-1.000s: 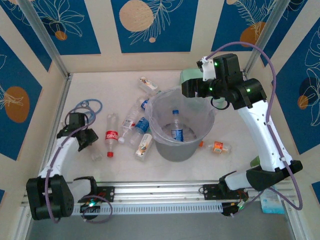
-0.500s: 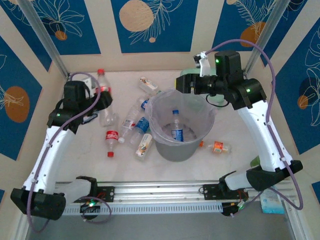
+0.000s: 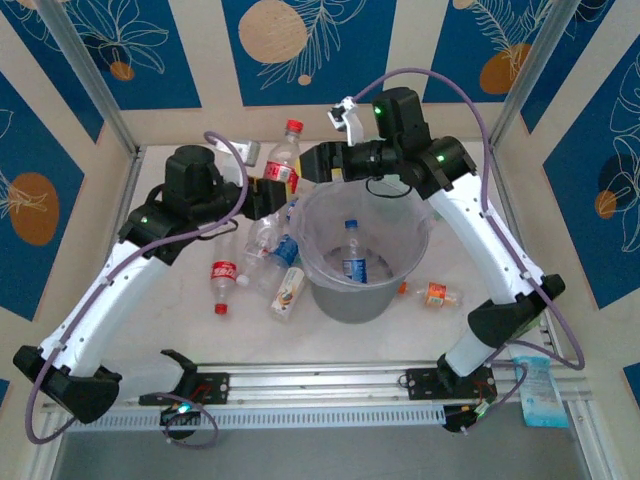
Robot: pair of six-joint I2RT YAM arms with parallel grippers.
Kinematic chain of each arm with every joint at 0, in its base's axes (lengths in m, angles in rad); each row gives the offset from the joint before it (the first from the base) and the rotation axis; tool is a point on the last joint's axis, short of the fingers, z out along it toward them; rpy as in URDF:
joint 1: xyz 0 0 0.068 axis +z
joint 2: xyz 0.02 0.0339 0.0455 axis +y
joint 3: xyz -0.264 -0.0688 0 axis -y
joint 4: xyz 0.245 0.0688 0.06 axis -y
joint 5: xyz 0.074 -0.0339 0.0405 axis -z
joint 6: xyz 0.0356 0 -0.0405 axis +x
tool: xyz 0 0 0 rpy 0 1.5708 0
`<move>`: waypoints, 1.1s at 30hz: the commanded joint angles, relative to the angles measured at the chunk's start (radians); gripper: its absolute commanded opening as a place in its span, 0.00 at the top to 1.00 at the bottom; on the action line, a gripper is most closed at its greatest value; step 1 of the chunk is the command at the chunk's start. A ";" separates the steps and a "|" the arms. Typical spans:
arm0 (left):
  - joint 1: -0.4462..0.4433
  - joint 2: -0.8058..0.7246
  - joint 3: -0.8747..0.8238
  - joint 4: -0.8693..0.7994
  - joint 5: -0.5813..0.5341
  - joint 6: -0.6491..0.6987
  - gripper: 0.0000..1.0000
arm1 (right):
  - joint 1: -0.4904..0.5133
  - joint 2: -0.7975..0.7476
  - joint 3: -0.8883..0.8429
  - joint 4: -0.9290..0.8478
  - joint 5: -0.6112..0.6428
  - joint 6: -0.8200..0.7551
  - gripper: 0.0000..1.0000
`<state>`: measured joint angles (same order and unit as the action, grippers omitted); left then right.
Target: Put the plastic bottles in the bin
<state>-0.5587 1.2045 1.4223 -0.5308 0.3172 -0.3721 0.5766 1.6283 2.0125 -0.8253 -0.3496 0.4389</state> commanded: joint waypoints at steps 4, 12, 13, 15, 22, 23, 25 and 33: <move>-0.056 0.007 0.040 0.057 0.033 0.070 0.79 | 0.005 0.053 0.066 0.022 -0.022 0.013 0.18; -0.059 0.018 0.041 0.074 -0.025 0.074 0.76 | -0.007 0.061 0.103 0.001 -0.036 0.011 0.49; -0.059 0.015 0.039 0.078 -0.032 0.072 0.71 | -0.010 0.057 0.109 -0.004 -0.033 0.011 0.51; -0.060 0.004 0.022 0.104 -0.052 0.066 0.51 | -0.020 0.054 0.134 -0.017 -0.025 0.002 0.55; -0.053 -0.105 -0.056 0.093 -0.199 0.054 0.00 | -0.082 0.053 0.297 -0.126 0.029 -0.058 0.66; -0.042 -0.133 -0.081 0.068 -0.264 0.036 0.00 | -0.093 0.051 0.326 -0.159 0.057 -0.072 0.67; 0.011 -0.182 -0.126 -0.022 -0.363 -0.005 0.00 | -0.107 0.042 0.370 -0.218 0.125 -0.111 0.72; 0.287 -0.254 -0.382 -0.236 -0.296 -0.177 0.01 | -0.116 0.032 0.484 -0.522 0.397 -0.295 0.85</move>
<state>-0.3023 0.9428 1.1141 -0.6579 0.0063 -0.4740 0.4515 1.6802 2.4722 -1.1683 -0.1139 0.2455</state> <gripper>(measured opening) 0.994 0.477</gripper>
